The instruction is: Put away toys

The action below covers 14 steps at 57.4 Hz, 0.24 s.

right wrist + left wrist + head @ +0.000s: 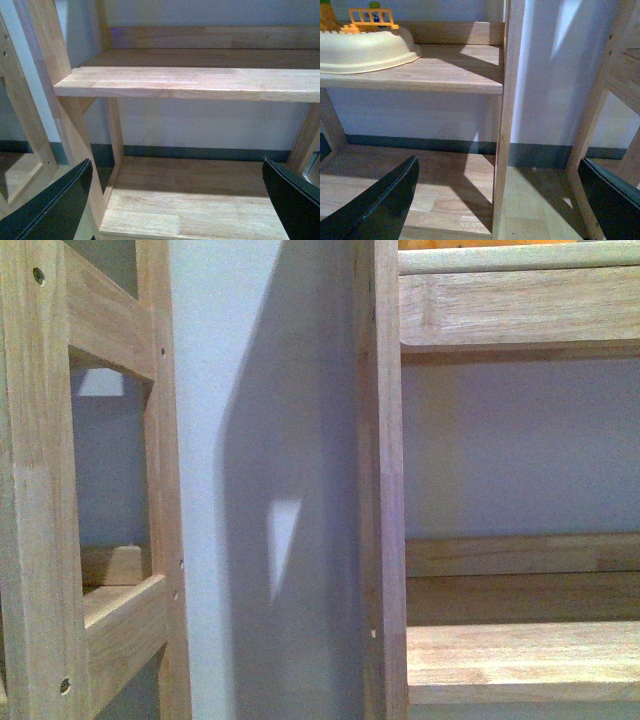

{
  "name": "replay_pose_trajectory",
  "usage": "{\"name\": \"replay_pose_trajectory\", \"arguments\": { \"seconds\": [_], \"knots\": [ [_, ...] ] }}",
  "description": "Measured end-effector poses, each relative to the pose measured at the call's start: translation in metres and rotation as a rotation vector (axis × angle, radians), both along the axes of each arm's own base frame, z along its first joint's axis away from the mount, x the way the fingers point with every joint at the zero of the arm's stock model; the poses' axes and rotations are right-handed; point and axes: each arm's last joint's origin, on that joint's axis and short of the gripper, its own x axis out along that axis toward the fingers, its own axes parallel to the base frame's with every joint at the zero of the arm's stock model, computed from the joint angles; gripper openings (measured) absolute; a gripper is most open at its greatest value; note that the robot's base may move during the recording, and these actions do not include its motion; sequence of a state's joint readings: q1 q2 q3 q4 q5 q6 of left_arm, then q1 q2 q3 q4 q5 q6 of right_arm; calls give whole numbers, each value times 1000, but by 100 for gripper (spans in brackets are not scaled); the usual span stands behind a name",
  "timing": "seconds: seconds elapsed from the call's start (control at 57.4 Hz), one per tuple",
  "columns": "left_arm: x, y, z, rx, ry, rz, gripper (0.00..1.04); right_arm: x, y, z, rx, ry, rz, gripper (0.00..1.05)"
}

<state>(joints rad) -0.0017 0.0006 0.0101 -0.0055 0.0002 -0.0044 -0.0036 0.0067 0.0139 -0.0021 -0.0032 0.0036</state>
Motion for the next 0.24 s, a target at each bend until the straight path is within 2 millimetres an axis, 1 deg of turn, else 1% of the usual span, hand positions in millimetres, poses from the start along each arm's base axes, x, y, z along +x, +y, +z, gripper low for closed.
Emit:
{"name": "replay_pose_trajectory", "arguments": {
  "seconds": [0.244],
  "knots": [
    [0, 0, 0, 0, 0, 0, 99, 0, 0, 0, 0, 0, 0, 103]
  ]
}}
